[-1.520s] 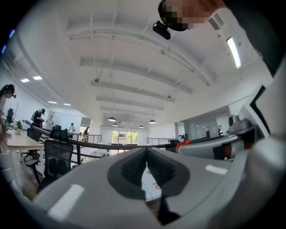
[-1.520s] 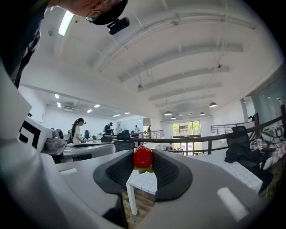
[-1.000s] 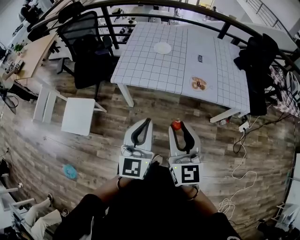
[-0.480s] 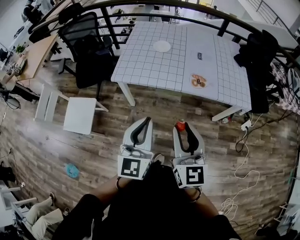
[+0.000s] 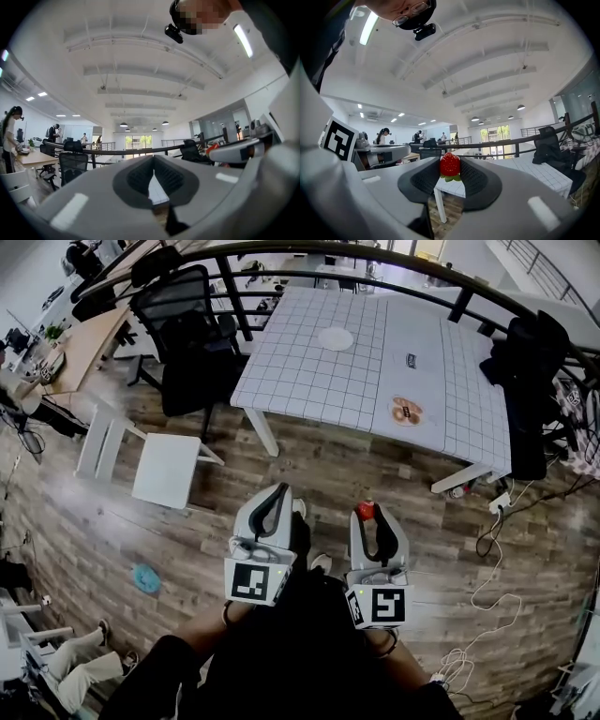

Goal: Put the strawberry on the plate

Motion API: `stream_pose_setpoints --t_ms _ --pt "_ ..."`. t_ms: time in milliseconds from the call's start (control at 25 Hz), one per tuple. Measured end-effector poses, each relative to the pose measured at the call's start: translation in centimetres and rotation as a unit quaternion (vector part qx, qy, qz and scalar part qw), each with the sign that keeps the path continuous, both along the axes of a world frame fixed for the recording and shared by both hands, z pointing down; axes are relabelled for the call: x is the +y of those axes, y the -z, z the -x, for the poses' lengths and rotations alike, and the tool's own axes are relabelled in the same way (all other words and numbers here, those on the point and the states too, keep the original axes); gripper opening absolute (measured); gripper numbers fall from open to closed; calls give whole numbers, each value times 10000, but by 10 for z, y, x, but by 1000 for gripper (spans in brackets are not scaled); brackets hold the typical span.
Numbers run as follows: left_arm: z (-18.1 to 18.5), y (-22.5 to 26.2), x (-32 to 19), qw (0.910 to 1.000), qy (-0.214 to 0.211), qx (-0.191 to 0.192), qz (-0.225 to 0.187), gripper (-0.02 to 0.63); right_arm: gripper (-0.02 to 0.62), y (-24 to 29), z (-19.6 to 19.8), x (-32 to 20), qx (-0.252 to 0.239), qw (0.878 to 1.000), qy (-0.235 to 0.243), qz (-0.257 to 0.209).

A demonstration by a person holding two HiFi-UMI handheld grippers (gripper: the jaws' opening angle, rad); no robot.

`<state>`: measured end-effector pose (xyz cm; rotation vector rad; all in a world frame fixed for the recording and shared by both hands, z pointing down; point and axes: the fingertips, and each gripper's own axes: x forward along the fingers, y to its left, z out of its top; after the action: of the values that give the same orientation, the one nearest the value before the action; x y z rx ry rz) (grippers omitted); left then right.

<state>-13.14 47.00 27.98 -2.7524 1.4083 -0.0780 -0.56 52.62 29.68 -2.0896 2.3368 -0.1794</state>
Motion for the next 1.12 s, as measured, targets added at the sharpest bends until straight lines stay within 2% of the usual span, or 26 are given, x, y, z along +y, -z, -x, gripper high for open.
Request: stream_pose_setpoints --t_ms 240,400,560,800,1120 --pt "-20 -5 -2 9998 -210 -39 34 11 129 -4 -6 -5 215 9997 -64 20" --pt "-29 0 -9 9998 -200 70 -6 11 129 0 -13 -13 244 9997 -54 9" --pt "-34 -1 -15 9997 -203 -27 -101 11 129 -4 -17 -22 191 9998 8 48" --pt "-32 -5 -39 10000 -37 75 11 11 129 -9 -20 -48 116 9997 162 114" --pt "-40 -7 -87 9997 24 209 95 11 129 -7 -27 -101 254 9991 290 147"
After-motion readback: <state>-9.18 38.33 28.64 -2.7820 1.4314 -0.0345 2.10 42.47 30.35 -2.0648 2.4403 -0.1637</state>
